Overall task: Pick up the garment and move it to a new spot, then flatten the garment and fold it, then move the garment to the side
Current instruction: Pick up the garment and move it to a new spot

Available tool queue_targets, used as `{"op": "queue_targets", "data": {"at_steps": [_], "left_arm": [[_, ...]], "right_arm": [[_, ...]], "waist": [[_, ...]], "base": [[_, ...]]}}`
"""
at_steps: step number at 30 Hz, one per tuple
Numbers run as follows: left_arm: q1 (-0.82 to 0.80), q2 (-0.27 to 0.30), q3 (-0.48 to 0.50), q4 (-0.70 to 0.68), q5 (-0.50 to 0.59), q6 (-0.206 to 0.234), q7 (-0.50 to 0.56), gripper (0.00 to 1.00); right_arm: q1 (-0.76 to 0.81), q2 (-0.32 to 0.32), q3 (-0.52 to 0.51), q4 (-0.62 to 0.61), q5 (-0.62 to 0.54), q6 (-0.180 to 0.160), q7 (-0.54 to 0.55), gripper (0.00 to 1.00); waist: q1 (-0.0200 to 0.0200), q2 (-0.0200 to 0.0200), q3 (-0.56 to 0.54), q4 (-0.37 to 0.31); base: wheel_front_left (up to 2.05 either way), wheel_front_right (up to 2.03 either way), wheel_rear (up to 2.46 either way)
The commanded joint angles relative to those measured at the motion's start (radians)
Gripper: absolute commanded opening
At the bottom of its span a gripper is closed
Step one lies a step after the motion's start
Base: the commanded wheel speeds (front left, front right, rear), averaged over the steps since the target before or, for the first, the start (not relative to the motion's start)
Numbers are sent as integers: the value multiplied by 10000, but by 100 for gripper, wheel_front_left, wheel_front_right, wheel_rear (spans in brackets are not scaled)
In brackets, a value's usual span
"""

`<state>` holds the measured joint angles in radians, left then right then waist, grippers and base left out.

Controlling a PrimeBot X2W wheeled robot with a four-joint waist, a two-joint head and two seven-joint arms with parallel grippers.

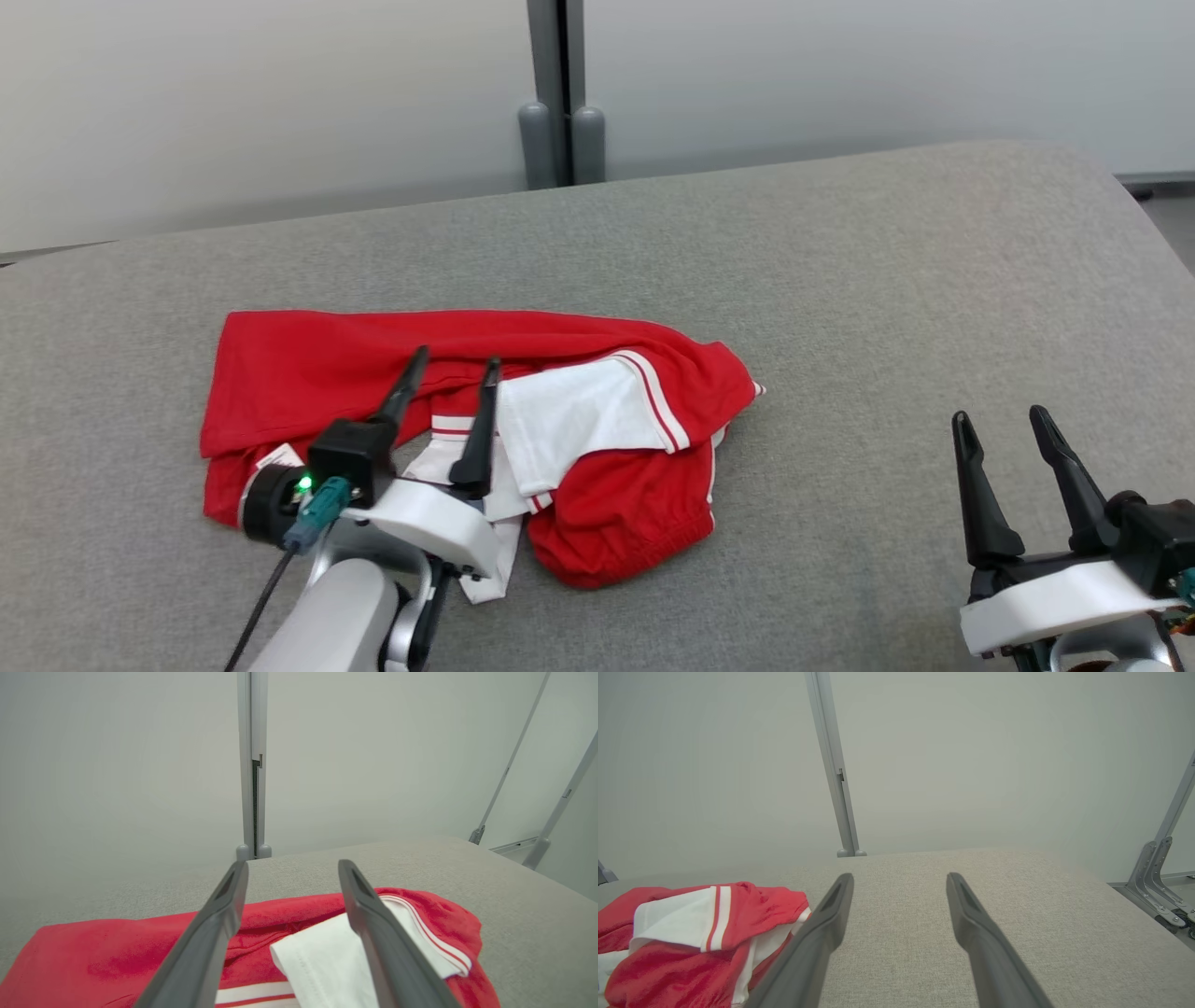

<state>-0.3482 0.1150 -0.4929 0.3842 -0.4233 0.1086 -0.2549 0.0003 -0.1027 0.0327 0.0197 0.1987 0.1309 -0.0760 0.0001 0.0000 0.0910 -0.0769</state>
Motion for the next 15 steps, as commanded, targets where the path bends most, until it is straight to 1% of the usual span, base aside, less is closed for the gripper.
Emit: {"op": "queue_targets", "data": {"at_steps": [1,2,3,8,11,15], "left_arm": [[172,108,156,-78,-75,94,-34,100],[491,342,587,-269,-141,293,-86,100],[675,439,813,-359,-233,364,-91,100],[1559,998,1781,-871,-227,459,-106,100],[2016,1273,2257,-1128,-273,326,-100,100],[2539,1477,2607,-1291,-395,-50,-98,100]], "right_arm": [[103,-47,-55,-43,-11,-3,76,100],[255,-80,-124,-211,-39,-3,186,100],[306,-97,-139,-248,-34,-2,251,100],[637,-180,-259,-510,-74,-2,494,100],[797,-171,-340,-667,-94,-3,622,100],[1037,-179,-367,-824,-80,-3,746,100]], "waist": [[-1,0,-376,406],[-1,0,-484,586],[-1,0,-552,667],[-1,0,-853,955],[-1,0,-973,1051],[-1,0,-1115,1097]], "base": [[0,0,0],[0,0,0],[0,0,0],[0,0,0],[0,0,0],[0,0,0]]}}
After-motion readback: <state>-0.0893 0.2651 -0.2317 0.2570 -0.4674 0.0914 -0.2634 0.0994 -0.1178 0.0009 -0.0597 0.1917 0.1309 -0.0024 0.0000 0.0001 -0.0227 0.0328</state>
